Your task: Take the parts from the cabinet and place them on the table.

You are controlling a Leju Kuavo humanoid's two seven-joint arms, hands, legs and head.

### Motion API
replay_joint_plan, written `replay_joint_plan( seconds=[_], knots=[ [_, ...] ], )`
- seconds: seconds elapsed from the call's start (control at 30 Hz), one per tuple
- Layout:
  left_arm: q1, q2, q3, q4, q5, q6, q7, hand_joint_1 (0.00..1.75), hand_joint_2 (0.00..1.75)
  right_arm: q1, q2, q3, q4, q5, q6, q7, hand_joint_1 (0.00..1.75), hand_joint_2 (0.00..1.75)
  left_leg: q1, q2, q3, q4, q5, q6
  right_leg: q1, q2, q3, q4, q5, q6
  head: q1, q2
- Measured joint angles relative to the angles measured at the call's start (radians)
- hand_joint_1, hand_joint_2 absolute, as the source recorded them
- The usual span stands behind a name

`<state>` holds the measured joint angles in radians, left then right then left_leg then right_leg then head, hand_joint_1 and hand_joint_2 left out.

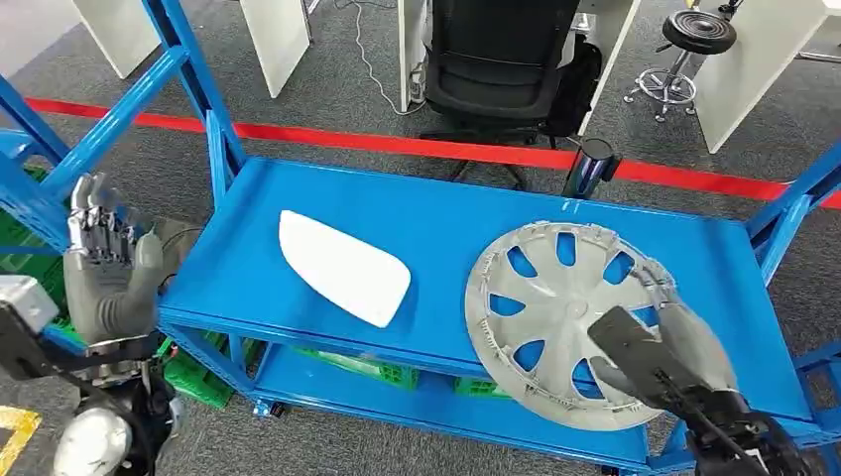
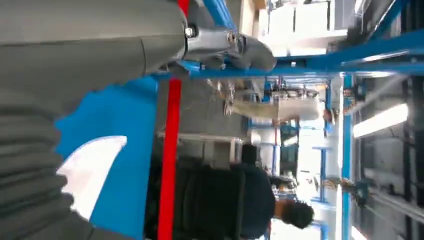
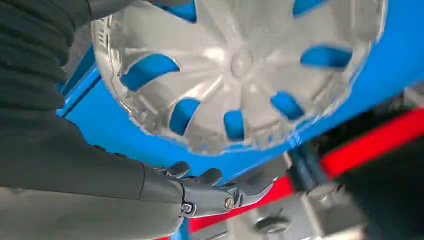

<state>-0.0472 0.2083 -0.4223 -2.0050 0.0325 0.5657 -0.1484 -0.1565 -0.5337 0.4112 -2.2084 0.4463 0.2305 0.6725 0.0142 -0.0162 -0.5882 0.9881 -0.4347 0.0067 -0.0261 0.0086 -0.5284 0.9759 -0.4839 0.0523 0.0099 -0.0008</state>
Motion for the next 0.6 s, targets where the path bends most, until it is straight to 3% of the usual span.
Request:
replay_joint_plan(
  seconds=[0.2, 0.23, 0.27, 0.3, 0.33, 0.37, 0.6],
  knots=[
    [0.016, 0.0, 0.033, 0.0, 0.072, -0.046, -0.035, 0.0, 1.75, -0.022, -0.016, 0.019, -0.007, -0.04, 0.127, 0.0, 0.0, 1.75, 0.0, 0.0, 0.0, 0.0, 0.0, 0.0, 0.0, 0.0, 0.0, 0.0, 0.0, 0.0, 0.0, 0.0],
    [0.016, 0.0, 0.036, 0.001, 0.075, -0.05, -0.037, 0.0, 0.0, -0.028, -0.016, 0.023, -0.007, -0.041, 0.141, 0.0, 0.0, 1.75, 0.0, 0.0, 0.0, 0.0, 0.0, 0.0, 0.0, 0.0, 0.0, 0.0, 0.0, 0.0, 0.0, 0.0],
    [0.016, 0.0, 0.039, 0.002, 0.077, -0.054, -0.037, 0.0, 0.0, -0.034, -0.016, 0.026, -0.007, -0.043, 0.151, 0.0, 0.0, 1.75, 0.0, 0.0, 0.0, 0.0, 0.0, 0.0, 0.0, 0.0, 0.0, 0.0, 0.0, 0.0, 0.0, 0.0],
    [0.016, 0.0, 0.04, 0.004, 0.079, -0.058, -0.037, 0.0, 1.75, -0.039, -0.018, 0.029, -0.007, -0.05, 0.16, 0.0, 0.0, 1.75, 0.0, 0.0, 0.0, 0.0, 0.0, 0.0, 0.0, 0.0, 0.0, 0.0, 0.0, 0.0, 0.0, 0.0],
    [0.016, 0.0, 0.041, 0.006, 0.082, -0.063, -0.036, 0.0, 1.75, -0.046, -0.02, 0.033, -0.006, -0.06, 0.166, 0.001, 0.0, 1.75, 0.0, 0.0, 0.0, 0.0, 0.0, 0.0, 0.0, 0.0, 0.0, 0.0, 0.0, 0.0, 0.0, 0.0],
    [0.016, 0.0, 0.042, 0.009, 0.086, -0.066, -0.033, 0.0, 0.0, -0.056, -0.02, 0.037, -0.004, -0.073, 0.169, 0.001, 0.0, 1.75, 0.0, 0.0, 0.0, 0.0, 0.0, 0.0, 0.0, 0.0, 0.0, 0.0, 0.0, 0.0, 0.001, 0.0],
    [0.012, -0.003, 0.047, 0.028, 0.136, -0.051, -0.049, 0.0, 0.0, -0.106, -0.035, 0.067, 0.013, -0.224, 0.134, 0.001, 0.0, 1.75, 0.0, 0.0, -0.001, 0.0, 0.0, 0.0, 0.0, 0.0, 0.0, -0.001, 0.0, 0.0, -0.004, 0.0]
  ],
)
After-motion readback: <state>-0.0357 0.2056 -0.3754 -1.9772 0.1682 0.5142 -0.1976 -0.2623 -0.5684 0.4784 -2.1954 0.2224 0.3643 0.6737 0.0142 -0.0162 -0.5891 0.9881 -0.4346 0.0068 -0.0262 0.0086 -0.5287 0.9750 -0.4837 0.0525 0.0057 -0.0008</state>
